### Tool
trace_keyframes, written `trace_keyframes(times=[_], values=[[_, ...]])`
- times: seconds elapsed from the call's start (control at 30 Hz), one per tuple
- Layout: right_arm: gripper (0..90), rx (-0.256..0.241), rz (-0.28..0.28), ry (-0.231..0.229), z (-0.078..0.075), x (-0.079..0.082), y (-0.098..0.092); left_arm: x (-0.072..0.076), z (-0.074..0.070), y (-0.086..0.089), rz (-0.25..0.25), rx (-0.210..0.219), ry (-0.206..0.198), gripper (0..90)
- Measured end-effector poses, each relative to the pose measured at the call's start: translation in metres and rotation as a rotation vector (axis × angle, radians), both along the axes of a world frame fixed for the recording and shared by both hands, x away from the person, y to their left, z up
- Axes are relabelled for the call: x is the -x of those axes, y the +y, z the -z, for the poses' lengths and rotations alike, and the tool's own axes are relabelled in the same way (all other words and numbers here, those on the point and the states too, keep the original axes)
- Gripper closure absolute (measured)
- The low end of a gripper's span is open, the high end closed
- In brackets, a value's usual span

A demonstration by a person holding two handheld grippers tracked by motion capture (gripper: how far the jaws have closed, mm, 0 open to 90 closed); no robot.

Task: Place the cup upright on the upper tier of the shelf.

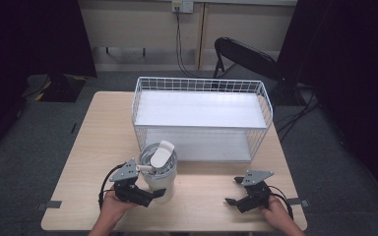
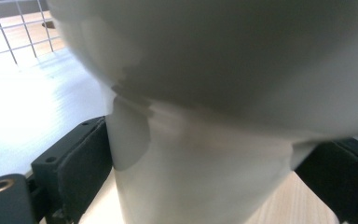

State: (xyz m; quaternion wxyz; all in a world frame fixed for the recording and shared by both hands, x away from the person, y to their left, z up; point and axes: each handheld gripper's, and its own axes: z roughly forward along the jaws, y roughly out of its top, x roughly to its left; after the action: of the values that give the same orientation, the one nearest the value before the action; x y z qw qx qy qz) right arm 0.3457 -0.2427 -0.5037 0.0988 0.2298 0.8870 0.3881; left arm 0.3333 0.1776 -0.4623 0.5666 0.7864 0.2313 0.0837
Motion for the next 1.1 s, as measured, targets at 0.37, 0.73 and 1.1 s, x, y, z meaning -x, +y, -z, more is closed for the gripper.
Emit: trace_keyframes(times=[0.37, 0.73, 1.1], values=[[12.9, 0.0, 0.0, 0.0, 0.0, 0.0, 0.0, -0.005, 0.003, -0.007, 0.017, 0.04, -0.041, 6.0], [12.9, 0.0, 0.0, 0.001, 0.0, 0.0, 0.0, 0.001, 0.004, -0.009, -0.02, 0.027, -0.089, 8.4], [12.9, -0.001, 0.0, 0.001, 0.0, 0.0, 0.0, 0.004, -0.004, -0.014, -0.055, 0.033, -0.097, 8.8]])
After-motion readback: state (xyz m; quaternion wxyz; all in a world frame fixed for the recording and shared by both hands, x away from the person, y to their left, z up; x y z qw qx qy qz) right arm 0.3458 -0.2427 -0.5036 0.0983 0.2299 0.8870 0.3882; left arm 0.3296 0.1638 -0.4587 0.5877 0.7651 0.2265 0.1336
